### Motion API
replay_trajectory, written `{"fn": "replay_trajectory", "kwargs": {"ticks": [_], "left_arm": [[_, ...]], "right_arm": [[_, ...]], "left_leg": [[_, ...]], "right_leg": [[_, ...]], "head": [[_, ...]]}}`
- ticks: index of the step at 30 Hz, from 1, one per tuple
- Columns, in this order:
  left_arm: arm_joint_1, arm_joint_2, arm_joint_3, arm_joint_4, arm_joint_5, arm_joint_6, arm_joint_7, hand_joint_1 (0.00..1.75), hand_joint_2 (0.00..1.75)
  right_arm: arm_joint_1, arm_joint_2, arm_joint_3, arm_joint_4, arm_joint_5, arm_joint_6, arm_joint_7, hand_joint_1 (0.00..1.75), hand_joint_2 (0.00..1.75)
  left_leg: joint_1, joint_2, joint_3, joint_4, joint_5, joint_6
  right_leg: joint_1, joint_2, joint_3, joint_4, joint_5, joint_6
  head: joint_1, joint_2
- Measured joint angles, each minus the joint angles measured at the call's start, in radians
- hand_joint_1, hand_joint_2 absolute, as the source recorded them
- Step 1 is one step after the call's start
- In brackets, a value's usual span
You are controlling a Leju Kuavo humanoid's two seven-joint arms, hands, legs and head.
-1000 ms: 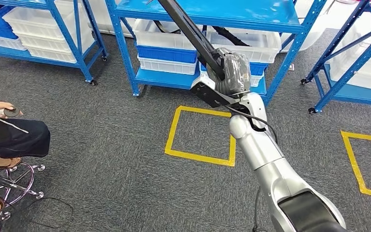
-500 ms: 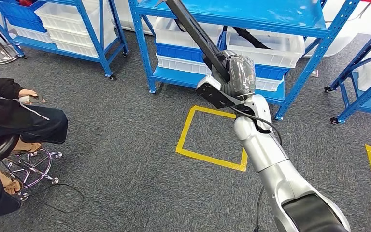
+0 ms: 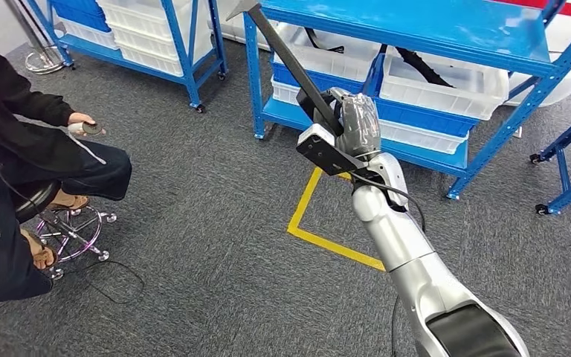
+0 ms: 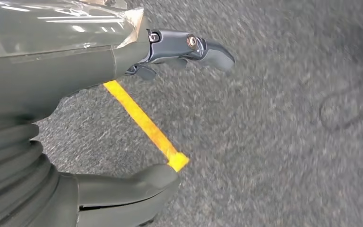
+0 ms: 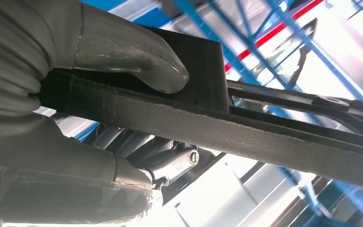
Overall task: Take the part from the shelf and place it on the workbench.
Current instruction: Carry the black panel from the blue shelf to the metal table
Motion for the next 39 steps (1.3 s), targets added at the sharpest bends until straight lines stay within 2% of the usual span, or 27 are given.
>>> {"fn": "replay_trajectory", "kwargs": {"ticks": [2,4,5,6,8,9,11,13,14,16,18,19,20,21,22,23,25,27,29,31,33,34,35,36,37,38,39], "left_arm": [[0.001,0.0,0.006,0.0,0.005,0.0,-0.003,0.0,1.75],[0.005,0.001,0.012,0.0,0.007,-0.001,-0.005,0.0,1.75],[0.008,0.001,0.015,0.0,0.007,-0.002,-0.006,0.0,1.75],[0.011,0.001,0.018,0.001,0.007,-0.004,-0.006,0.0,1.75],[0.014,0.0,0.021,0.001,0.006,-0.006,-0.007,0.0,1.75],[0.014,0.001,0.021,0.001,0.006,-0.006,-0.007,0.0,1.75],[0.015,0.002,0.022,0.001,0.004,-0.006,-0.007,0.0,1.75],[0.015,0.003,0.022,0.001,-0.005,-0.009,-0.004,0.0,1.75],[0.016,0.003,0.022,0.002,-0.012,-0.012,-0.001,0.0,1.75],[0.013,0.004,0.021,0.002,-0.025,-0.014,0.008,0.0,1.75],[0.009,0.002,0.019,0.003,-0.036,-0.015,0.018,0.0,1.75],[0.007,0.002,0.019,0.003,-0.04,-0.017,0.021,0.0,1.75],[0.007,0.001,0.017,0.003,-0.044,-0.018,0.024,0.0,1.75],[0.007,0.0,0.015,0.004,-0.046,-0.019,0.026,0.0,1.75],[0.006,0.0,0.013,0.004,-0.048,-0.021,0.028,0.0,1.75],[0.003,0.001,0.011,0.004,-0.048,-0.022,0.029,0.0,1.75],[-0.008,0.002,0.006,0.004,-0.05,-0.027,0.032,0.0,1.75],[-0.021,0.002,-0.002,0.004,-0.054,-0.031,0.037,0.0,1.75],[-0.027,0.003,-0.008,0.004,-0.058,-0.031,0.043,0.0,1.75],[-0.031,0.003,-0.012,0.004,-0.06,-0.03,0.046,0.0,1.75],[-0.038,0.0,-0.016,0.004,-0.06,-0.03,0.047,0.0,1.75],[-0.041,-0.001,-0.02,0.004,-0.06,-0.031,0.047,0.0,1.75],[-0.042,-0.003,-0.023,0.004,-0.06,-0.031,0.047,0.0,1.75],[-0.042,-0.005,-0.025,0.004,-0.06,-0.032,0.048,0.0,1.75],[-0.042,-0.007,-0.027,0.004,-0.06,-0.032,0.048,0.0,1.75],[-0.042,-0.009,-0.029,0.005,-0.061,-0.032,0.048,0.0,1.75],[-0.043,-0.011,-0.031,0.005,-0.061,-0.032,0.049,0.0,1.75]], "right_arm": [[0.011,0.001,-0.002,0.0,-0.002,-0.003,-0.001,1.75,1.75],[0.029,-0.002,-0.006,0.0,-0.009,-0.006,-0.002,1.75,1.75],[0.039,-0.005,-0.009,-0.001,-0.013,-0.007,-0.003,1.75,1.75],[0.048,-0.007,-0.012,-0.002,-0.017,-0.007,-0.004,1.75,1.75],[0.056,-0.01,-0.019,-0.009,-0.021,-0.008,-0.006,1.75,1.75],[0.057,-0.011,-0.021,-0.012,-0.021,-0.009,-0.007,1.75,1.75],[0.06,-0.014,-0.024,-0.019,-0.021,-0.011,-0.007,1.75,1.75],[0.067,-0.017,-0.027,-0.032,-0.014,-0.017,0.006,1.75,1.75],[0.07,-0.021,-0.03,-0.043,-0.008,-0.021,0.019,1.75,1.75],[0.076,-0.034,-0.04,-0.077,0.002,-0.022,0.05,1.75,1.75],[0.076,-0.056,-0.057,-0.111,0.005,-0.01,0.082,1.75,1.75],[0.072,-0.069,-0.066,-0.123,0.007,0.002,0.1,1.75,1.75],[0.063,-0.083,-0.074,-0.133,0.011,0.016,0.12,1.75,1.75],[0.049,-0.097,-0.081,-0.141,0.018,0.032,0.14,1.75,1.75],[0.028,-0.109,-0.087,-0.148,0.027,0.048,0.16,1.75,1.75],[-0.001,-0.121,-0.091,-0.152,0.036,0.065,0.18,1.75,1.75],[-0.081,-0.148,-0.094,-0.155,0.048,0.099,0.22,1.75,1.75],[-0.18,-0.177,-0.094,-0.146,0.041,0.138,0.259,1.75,1.75],[-0.27,-0.201,-0.093,-0.132,0.022,0.171,0.288,1.75,1.75],[-0.325,-0.221,-0.092,-0.122,0.009,0.187,0.305,1.75,1.75],[-0.359,-0.24,-0.091,-0.117,0.003,0.19,0.312,1.75,1.75],[-0.371,-0.248,-0.09,-0.115,0.001,0.189,0.315,1.75,1.75],[-0.38,-0.253,-0.089,-0.113,0.001,0.189,0.316,1.75,1.75],[-0.385,-0.257,-0.088,-0.112,0.0,0.189,0.317,1.75,1.75],[-0.392,-0.261,-0.085,-0.111,0.0,0.189,0.318,1.75,1.75],[-0.402,-0.265,-0.082,-0.109,-0.003,0.19,0.322,1.75,1.75],[-0.417,-0.269,-0.078,-0.107,-0.008,0.192,0.328,1.75,1.75]], "left_leg": [[0.002,-0.017,0.002,-0.005,0.006,0.008],[0.002,-0.04,0.001,-0.005,0.006,0.01],[0.002,-0.053,0.001,-0.004,0.007,0.009],[0.003,-0.065,0.001,-0.003,0.007,0.009],[0.003,-0.087,0.0,0.001,0.007,0.007],[0.002,-0.097,-0.001,0.005,0.005,0.004],[-0.001,-0.11,-0.006,0.009,0.005,-0.006],[0.0,-0.121,-0.011,0.007,0.008,-0.016],[0.001,-0.116,-0.014,0.012,0.005,-0.021],[0.002,-0.075,-0.043,0.07,-0.033,-0.03],[0.006,-0.029,-0.106,0.204,-0.1,-0.039],[0.009,-0.019,-0.137,0.268,-0.124,-0.043],[0.012,-0.015,-0.156,0.304,-0.13,-0.046],[0.015,-0.013,-0.155,0.301,-0.118,-0.047],[0.017,-0.008,-0.134,0.259,-0.091,-0.046],[0.018,0.003,-0.098,0.19,-0.056,-0.044],[0.008,0.036,-0.034,0.061,-0.011,-0.039],[-0.008,0.044,-0.022,0.015,0.0,-0.03],[-0.016,0.023,-0.024,0.007,0.009,-0.014],[-0.016,0.002,-0.019,-0.004,0.018,0.003],[-0.015,-0.02,-0.017,-0.007,0.022,0.014],[-0.015,-0.032,-0.017,-0.007,0.023,0.017],[-0.014,-0.045,-0.017,-0.007,0.023,0.018],[-0.014,-0.057,-0.016,-0.006,0.023,0.018],[-0.013,-0.068,-0.015,-0.005,0.023,0.017],[-0.011,-0.079,-0.015,-0.003,0.022,0.016],[-0.011,-0.09,-0.017,0.002,0.021,0.015]], "right_leg": [[-0.003,0.04,-0.049,0.109,-0.051,-0.006],[-0.004,0.054,-0.11,0.239,-0.097,-0.007],[-0.004,0.056,-0.124,0.264,-0.1,-0.002],[-0.004,0.058,-0.117,0.245,-0.087,0.006],[-0.009,0.074,-0.054,0.109,-0.029,0.024],[-0.011,0.087,-0.021,0.041,-0.004,0.027],[-0.013,0.101,0.01,-0.024,0.02,0.019],[-0.013,0.087,0.011,-0.027,0.025,0.004],[-0.015,0.081,0.012,-0.029,0.027,-0.003],[-0.021,0.064,0.014,-0.032,0.031,-0.016],[-0.018,0.046,0.015,-0.032,0.03,-0.023],[-0.016,0.037,0.014,-0.032,0.03,-0.023],[-0.015,0.028,0.014,-0.032,0.029,-0.023],[-0.015,0.019,0.014,-0.032,0.029,-0.023],[-0.015,0.012,0.015,-0.032,0.029,-0.023],[-0.016,0.005,0.015,-0.032,0.028,-0.022],[-0.012,-0.008,0.012,-0.03,0.026,-0.016],[-0.009,-0.023,0.005,-0.03,0.026,-0.004],[-0.013,-0.034,0.001,-0.028,0.023,0.01],[-0.015,-0.004,-0.017,0.015,-0.004,0.01],[-0.014,0.041,-0.075,0.136,-0.057,0.0],[-0.012,0.053,-0.11,0.206,-0.08,-0.002],[-0.01,0.059,-0.135,0.255,-0.092,0.001],[-0.008,0.061,-0.144,0.267,-0.088,0.008],[-0.009,0.063,-0.133,0.238,-0.069,0.017],[-0.011,0.067,-0.105,0.174,-0.039,0.027],[-0.015,0.082,-0.071,0.098,-0.009,0.035]], "head": [[0.001,0.0],[0.002,0.0],[0.002,0.0],[0.002,0.0],[0.002,0.0],[0.002,0.0],[0.001,0.0],[0.001,0.0],[0.0,0.0],[-0.004,0.0],[-0.008,0.0],[-0.008,0.0],[-0.008,0.0],[-0.008,0.0],[-0.008,0.0],[-0.008,0.0],[-0.007,0.0],[-0.004,0.0],[-0.003,0.0],[-0.002,0.0],[0.002,0.0],[0.003,0.0],[0.004,0.0],[0.004,0.0],[0.004,0.0],[0.004,0.0],[0.004,0.0]]}}
